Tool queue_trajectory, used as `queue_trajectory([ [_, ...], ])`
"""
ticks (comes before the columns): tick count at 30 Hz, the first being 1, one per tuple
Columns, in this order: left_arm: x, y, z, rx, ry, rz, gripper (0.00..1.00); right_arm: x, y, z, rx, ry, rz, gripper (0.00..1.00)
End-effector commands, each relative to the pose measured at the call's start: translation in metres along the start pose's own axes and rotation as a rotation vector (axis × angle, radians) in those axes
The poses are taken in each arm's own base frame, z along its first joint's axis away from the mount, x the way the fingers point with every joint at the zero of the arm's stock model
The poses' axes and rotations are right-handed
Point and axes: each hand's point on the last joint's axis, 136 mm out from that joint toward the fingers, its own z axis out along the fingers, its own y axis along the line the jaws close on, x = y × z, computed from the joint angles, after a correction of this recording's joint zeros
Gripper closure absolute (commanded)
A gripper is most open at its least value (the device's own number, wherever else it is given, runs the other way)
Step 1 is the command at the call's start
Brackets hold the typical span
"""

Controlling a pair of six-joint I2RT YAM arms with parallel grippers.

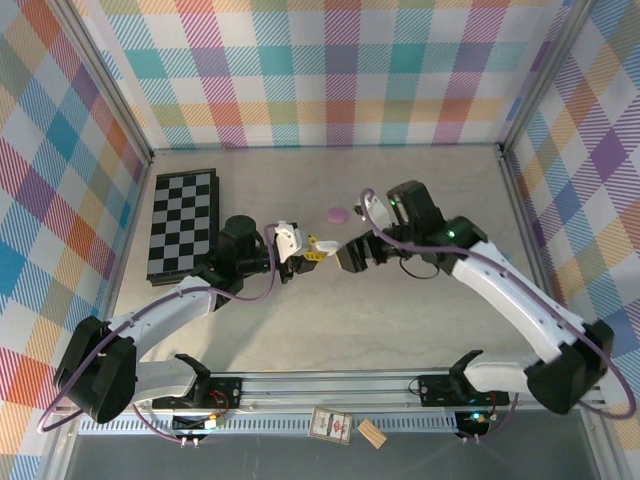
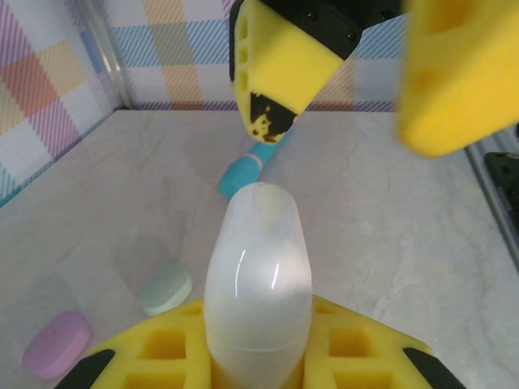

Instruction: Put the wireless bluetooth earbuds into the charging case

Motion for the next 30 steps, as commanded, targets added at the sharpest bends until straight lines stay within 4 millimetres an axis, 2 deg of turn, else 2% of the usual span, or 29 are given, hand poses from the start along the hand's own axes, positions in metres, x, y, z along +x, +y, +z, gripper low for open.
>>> queue_trajectory([
  [1, -0.021, -0.022, -0.007, 0.153, -0.035, 0.023, 0.80, 0.005, 0.032, -0.015, -0.119, -0.111, -0.494, 0.20],
  [4, -0.027, -0.031, -0.009, 0.217, -0.031, -0.008, 0.82, 0.011, 0.044, -0.025, -0.129, -0.175, -0.720, 0.22],
  [7, -0.028, -0.035, -0.008, 0.239, -0.022, -0.014, 0.80, 0.006, 0.048, -0.030, -0.131, -0.185, -0.785, 0.24],
  [14, -0.034, -0.042, -0.008, 0.278, -0.037, -0.012, 0.80, -0.001, 0.046, -0.013, -0.158, -0.140, -0.794, 0.34],
  [19, -0.037, -0.045, -0.008, 0.284, -0.042, -0.009, 0.80, -0.008, 0.053, -0.007, -0.217, -0.159, -0.773, 0.52],
  [25, -0.036, -0.043, -0.006, 0.266, -0.031, -0.026, 0.80, -0.007, 0.055, 0.003, -0.261, -0.149, -0.748, 0.58],
  [29, -0.036, -0.042, -0.005, 0.260, -0.030, -0.023, 0.80, -0.005, 0.056, 0.008, -0.281, -0.150, -0.727, 0.73],
  [30, -0.037, -0.041, -0.005, 0.256, -0.030, -0.023, 0.80, -0.004, 0.054, 0.009, -0.274, -0.144, -0.722, 0.74],
])
